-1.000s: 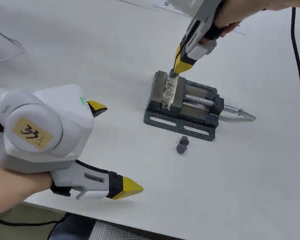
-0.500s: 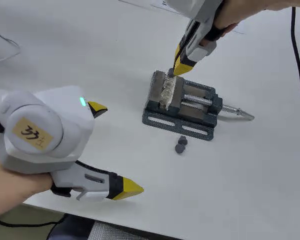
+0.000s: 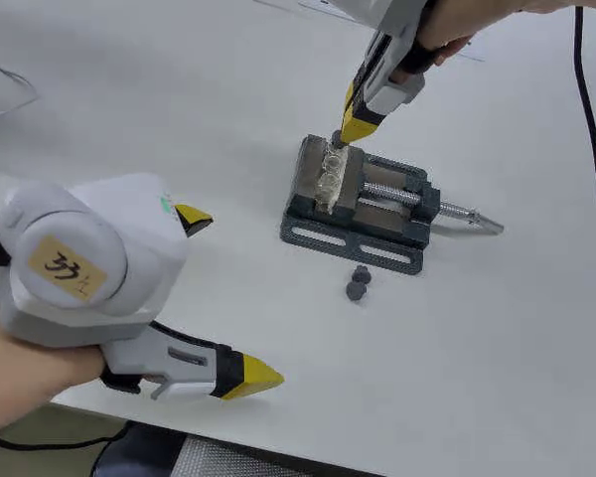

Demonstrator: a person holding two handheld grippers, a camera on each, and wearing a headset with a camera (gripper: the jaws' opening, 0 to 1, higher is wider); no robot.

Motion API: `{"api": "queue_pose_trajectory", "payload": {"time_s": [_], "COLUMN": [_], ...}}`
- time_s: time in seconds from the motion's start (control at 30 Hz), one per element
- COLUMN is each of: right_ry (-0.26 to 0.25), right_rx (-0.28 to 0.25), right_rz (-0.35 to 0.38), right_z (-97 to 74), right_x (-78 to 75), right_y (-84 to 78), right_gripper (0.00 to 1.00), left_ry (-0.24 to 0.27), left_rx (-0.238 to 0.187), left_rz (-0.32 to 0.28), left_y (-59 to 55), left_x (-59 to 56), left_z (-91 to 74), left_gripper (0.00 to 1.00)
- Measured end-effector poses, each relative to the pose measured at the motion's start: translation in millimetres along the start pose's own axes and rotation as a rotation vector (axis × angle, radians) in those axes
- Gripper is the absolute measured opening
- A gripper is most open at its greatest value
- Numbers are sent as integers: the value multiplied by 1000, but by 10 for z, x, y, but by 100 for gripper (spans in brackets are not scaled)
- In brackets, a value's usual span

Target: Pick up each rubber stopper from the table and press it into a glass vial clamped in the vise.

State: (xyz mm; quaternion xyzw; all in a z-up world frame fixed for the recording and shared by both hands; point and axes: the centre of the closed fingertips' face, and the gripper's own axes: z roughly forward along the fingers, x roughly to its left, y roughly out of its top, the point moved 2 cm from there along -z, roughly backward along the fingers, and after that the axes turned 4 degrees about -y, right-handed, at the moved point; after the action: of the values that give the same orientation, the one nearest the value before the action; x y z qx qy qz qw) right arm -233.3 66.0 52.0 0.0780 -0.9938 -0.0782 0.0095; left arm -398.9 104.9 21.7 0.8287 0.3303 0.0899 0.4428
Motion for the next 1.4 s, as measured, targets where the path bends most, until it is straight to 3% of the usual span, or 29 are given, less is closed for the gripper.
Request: {"api": "queue_pose_trajectory", "payload": {"time_s": [0.33, 0.6, 0.7, 0.83, 1.0, 1.4], "right_ry": [6, 18, 21, 34, 21, 46], "right_rx": [21, 80, 73, 59, 67, 131], "right_rz": [45, 41, 42, 99, 86, 109], "right_z": [10, 41, 39, 41, 46, 75], "right_x": [-15, -9, -25, -29, -20, -31], "right_y": [18, 19, 10, 6, 21, 45], "right_gripper": [0, 0, 0, 0, 0, 0], "left_ry": [-9, -6, -5, -6, -13, -12], "left_rx": [-2, -8, -9, -13, -11, -22], "left_rz": [-3, -17, -18, -22, -25, -34], "left_y": [-8, -12, -7, -1, -2, 16], "left_x": [-8, 10, 18, 21, 13, 3], "left_z": [34, 52, 62, 74, 106, 114], "left_gripper": [94, 94, 94, 94, 94, 94]}}
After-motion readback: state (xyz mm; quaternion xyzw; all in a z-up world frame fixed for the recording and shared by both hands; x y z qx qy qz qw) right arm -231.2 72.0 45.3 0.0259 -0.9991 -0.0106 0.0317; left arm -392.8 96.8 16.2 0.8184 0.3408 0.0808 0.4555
